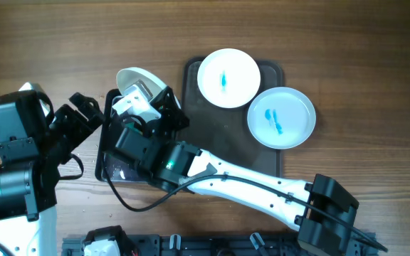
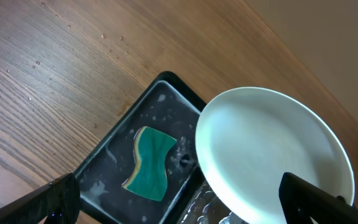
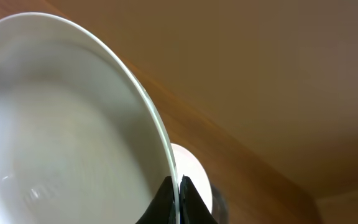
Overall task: Clean dirty plates on tray and stack at the side
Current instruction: 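Lift the plate with the right gripper and tilt it over the black tray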
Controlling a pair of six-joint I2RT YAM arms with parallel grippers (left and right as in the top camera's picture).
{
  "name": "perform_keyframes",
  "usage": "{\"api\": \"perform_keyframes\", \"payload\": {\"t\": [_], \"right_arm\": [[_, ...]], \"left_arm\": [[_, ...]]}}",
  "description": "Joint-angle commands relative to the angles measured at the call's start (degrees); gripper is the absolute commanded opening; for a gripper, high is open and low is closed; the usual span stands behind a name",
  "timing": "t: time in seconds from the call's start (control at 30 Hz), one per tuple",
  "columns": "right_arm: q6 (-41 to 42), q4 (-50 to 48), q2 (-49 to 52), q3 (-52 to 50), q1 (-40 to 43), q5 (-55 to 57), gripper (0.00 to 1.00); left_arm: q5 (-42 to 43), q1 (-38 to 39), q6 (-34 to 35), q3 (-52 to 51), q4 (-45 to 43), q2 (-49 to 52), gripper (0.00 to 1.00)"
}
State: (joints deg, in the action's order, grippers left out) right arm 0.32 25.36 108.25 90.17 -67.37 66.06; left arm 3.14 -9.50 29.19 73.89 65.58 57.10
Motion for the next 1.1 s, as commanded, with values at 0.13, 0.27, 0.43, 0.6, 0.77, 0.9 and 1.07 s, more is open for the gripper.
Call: {"api": "perform_keyframes", "payload": {"t": [0.13, 0.27, 0.43, 0.6, 0.77, 0.9, 1.07], "right_arm": [[-0.42, -0.90, -1.25, 1.55, -0.28, 4.09, 0.04], [-0.39, -0.96, -1.27, 1.55, -0.28, 4.70, 0.04], [-0.39, -2.27, -1.27, 1.55, -0.28, 4.68, 0.04], [-0.39, -3.96, -1.27, 1.55, -0.28, 4.68, 0.04], [-5.09, -4.42, -1.27, 1.55, -0.28, 4.68, 0.04], [-7.89, -7.65, -1.27, 1.55, -0.28, 4.68, 0.04], [-7.93, -7.76, -1.27, 1.53, -0.28, 2.67, 0.04]], "left_arm": [[0.90, -0.42, -0.28, 0.81, -0.13, 0.07, 1.00], [0.90, -0.42, -0.28, 0.81, -0.15, 0.07, 1.00], [0.90, -0.42, -0.28, 0.81, -0.15, 0.07, 1.00], [0.90, -0.42, -0.28, 0.81, -0.15, 0.07, 1.00], [0.90, -0.42, -0.28, 0.81, -0.15, 0.07, 1.00], [0.90, -0.42, -0.28, 0.81, -0.15, 0.07, 1.00], [0.90, -0.42, -0.28, 0.81, -0.15, 0.07, 1.00]]}}
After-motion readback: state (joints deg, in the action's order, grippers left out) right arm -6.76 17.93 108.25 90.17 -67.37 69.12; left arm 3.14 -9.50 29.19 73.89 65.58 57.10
